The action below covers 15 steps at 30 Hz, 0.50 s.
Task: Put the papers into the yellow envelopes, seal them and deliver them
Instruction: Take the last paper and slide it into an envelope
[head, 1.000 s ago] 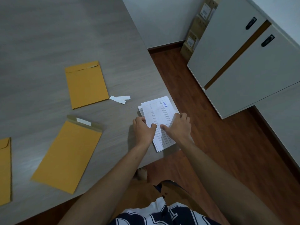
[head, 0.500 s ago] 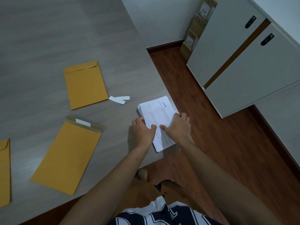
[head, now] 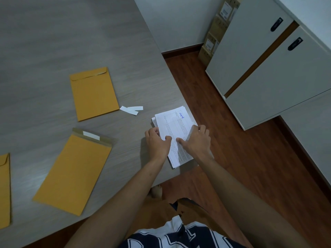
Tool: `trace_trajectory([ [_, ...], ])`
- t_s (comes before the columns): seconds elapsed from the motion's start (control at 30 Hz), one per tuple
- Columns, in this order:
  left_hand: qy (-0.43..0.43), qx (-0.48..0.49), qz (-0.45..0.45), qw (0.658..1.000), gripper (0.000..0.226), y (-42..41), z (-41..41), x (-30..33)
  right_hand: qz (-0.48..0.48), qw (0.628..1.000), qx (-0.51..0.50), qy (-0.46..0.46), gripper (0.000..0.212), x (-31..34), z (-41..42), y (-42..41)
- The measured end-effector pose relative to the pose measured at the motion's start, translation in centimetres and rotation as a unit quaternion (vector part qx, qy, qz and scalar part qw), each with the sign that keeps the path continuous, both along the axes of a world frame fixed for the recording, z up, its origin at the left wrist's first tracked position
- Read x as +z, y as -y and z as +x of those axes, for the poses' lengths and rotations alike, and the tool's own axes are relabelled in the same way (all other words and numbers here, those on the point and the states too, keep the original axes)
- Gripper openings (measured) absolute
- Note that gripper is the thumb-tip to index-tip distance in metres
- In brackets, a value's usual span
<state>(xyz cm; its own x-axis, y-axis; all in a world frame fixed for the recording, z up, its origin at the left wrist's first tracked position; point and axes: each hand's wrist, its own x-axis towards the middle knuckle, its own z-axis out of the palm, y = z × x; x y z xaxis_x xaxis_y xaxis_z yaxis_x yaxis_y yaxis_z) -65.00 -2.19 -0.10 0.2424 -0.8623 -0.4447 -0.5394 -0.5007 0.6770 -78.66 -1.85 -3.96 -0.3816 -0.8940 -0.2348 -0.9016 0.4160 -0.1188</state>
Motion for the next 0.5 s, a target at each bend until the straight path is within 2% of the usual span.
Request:
trace_trajectory([
  [0.27,0.028,-0.035,0.001,0.999,0.030,0.7,0.3,-0.1,-0.004,1.000,-0.002,0.001,0.085,-0.2,0.0,0.0],
  [0.37,0.009,-0.038,-0.010,0.999,0.025,1.2,0.2,-0.6,-0.009,1.000,-0.004,0.004,0.084,-0.3,0.0,0.0],
  [0.5,0.025,-0.083,-0.022,0.996,0.023,1.9,0.1,-0.9,-0.016,1.000,-0.006,0.005,0.084,-0.4,0.0,-0.1],
])
